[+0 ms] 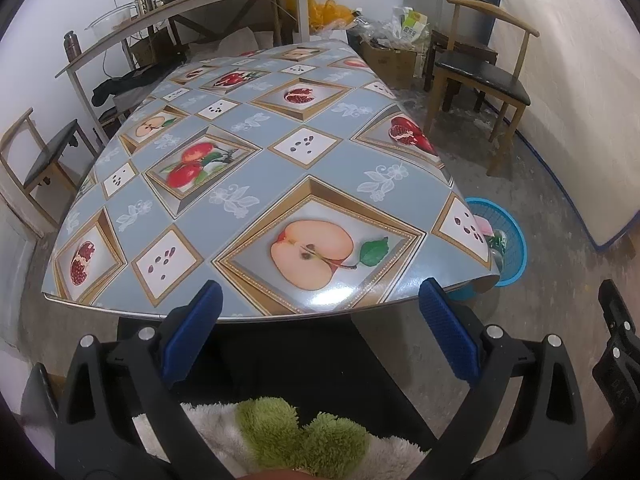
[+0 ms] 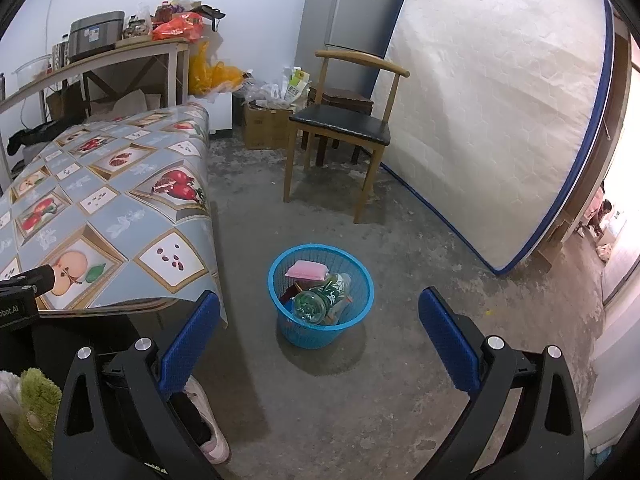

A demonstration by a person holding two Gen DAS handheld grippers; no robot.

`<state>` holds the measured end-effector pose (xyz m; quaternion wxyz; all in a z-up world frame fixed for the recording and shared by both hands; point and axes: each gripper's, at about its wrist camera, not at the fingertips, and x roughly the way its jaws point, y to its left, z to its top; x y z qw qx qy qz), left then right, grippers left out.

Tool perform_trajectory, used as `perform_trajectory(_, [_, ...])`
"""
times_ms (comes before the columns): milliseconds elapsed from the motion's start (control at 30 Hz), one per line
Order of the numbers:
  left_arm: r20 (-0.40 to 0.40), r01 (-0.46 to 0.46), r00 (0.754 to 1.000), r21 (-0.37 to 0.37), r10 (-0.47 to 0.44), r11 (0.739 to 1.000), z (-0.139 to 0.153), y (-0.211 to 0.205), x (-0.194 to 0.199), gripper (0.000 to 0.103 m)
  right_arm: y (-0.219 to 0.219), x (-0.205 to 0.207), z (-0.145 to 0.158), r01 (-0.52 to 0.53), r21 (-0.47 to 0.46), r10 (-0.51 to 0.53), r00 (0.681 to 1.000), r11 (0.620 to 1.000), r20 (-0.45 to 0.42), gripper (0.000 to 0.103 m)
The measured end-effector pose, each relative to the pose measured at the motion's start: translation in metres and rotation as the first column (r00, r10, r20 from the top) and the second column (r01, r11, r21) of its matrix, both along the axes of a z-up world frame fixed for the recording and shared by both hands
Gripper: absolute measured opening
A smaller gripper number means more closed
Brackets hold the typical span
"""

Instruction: Collect trash

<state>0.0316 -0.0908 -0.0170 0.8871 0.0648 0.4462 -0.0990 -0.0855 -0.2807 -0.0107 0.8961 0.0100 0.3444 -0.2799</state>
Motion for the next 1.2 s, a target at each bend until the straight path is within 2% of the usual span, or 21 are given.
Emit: perform_trajectory(1200, [-0.022, 0.030, 0.999, 0.010, -0.029, 1.000, -0.0063, -0.0029, 0.0023, 0.095, -0.0041, 0.0025, 0.0039, 0.003, -0.011, -0.003, 1.000, 1.000, 0.001, 0.097])
